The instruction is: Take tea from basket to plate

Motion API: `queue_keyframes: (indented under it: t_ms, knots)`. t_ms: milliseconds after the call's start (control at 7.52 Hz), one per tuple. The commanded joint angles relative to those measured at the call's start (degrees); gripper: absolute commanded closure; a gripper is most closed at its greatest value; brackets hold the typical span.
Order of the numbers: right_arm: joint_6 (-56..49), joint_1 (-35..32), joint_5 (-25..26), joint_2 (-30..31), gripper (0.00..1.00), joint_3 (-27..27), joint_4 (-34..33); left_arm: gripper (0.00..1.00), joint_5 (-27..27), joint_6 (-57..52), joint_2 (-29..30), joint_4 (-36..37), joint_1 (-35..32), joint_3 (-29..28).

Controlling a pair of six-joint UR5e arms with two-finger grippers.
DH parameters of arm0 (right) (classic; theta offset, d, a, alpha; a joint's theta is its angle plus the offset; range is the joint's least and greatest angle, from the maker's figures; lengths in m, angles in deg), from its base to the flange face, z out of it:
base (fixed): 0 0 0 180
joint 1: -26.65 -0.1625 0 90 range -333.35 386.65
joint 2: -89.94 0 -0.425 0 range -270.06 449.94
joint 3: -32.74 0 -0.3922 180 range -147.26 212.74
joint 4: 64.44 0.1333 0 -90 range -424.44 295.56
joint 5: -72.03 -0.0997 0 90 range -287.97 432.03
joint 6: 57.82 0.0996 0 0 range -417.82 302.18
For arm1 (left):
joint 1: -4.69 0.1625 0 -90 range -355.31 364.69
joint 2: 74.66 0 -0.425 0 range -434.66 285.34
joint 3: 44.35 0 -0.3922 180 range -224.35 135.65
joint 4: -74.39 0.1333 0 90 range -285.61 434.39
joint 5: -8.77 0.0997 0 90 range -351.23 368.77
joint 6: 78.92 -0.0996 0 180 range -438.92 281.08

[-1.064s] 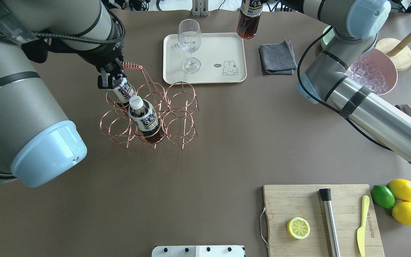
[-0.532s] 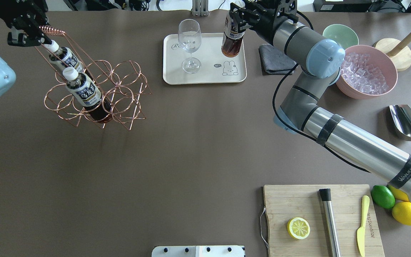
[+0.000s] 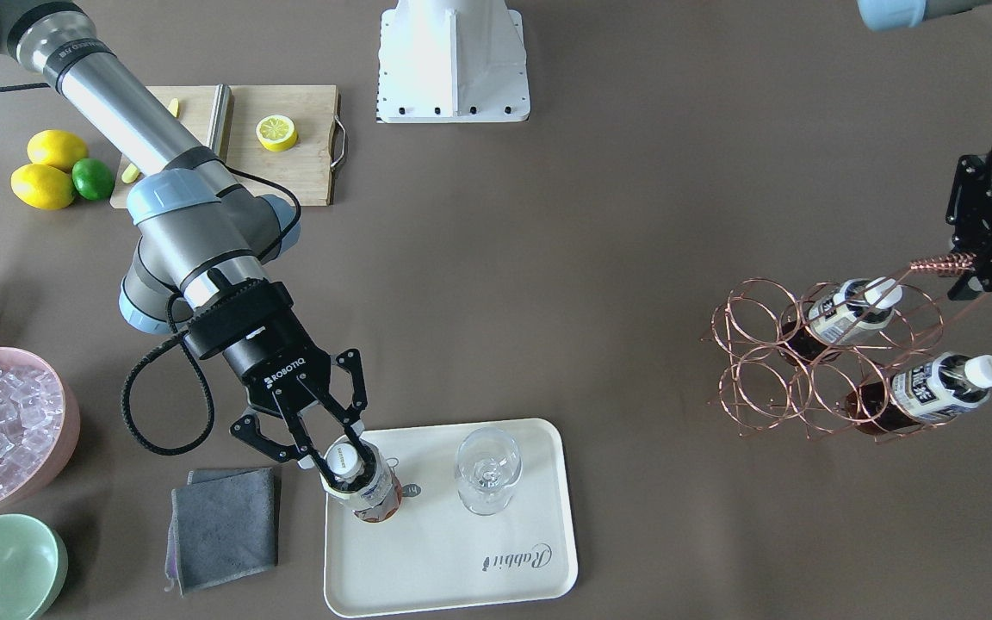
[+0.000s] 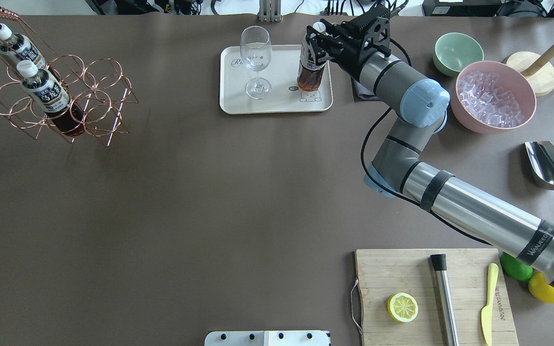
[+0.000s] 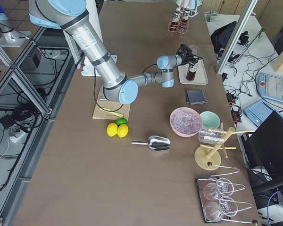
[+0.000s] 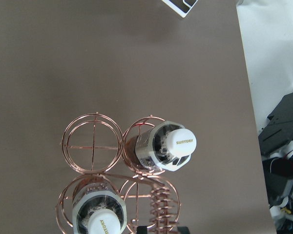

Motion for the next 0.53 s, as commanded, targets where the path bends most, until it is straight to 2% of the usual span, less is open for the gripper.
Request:
queue_keyframes:
  t_ms: [0, 133, 266, 399]
  knots:
    - [-0.23, 0.07, 0.04, -0.09, 1.0, -0.06, 0.09, 1.0, -0.1, -4.42, 2.88, -7.4, -5.65, -13.09]
    - [-0.84, 0.07, 0.04, 0.0, 0.91, -0.06, 0.09, 1.0, -0.1, -6.09, 4.65, -9.94, -7.24, -18.79]
    - [-4.93, 0.07, -0.04, -0.08, 0.37, -0.32, 0.09, 1.0, -0.1, -6.19, 4.66, -16.31, -8.83, -23.72]
    - [-5.06, 0.25, -0.04, -0.09, 0.32, -0.5, 0.18, 1.0, -0.1, -7.33, 4.66, -18.64, -9.62, -26.55]
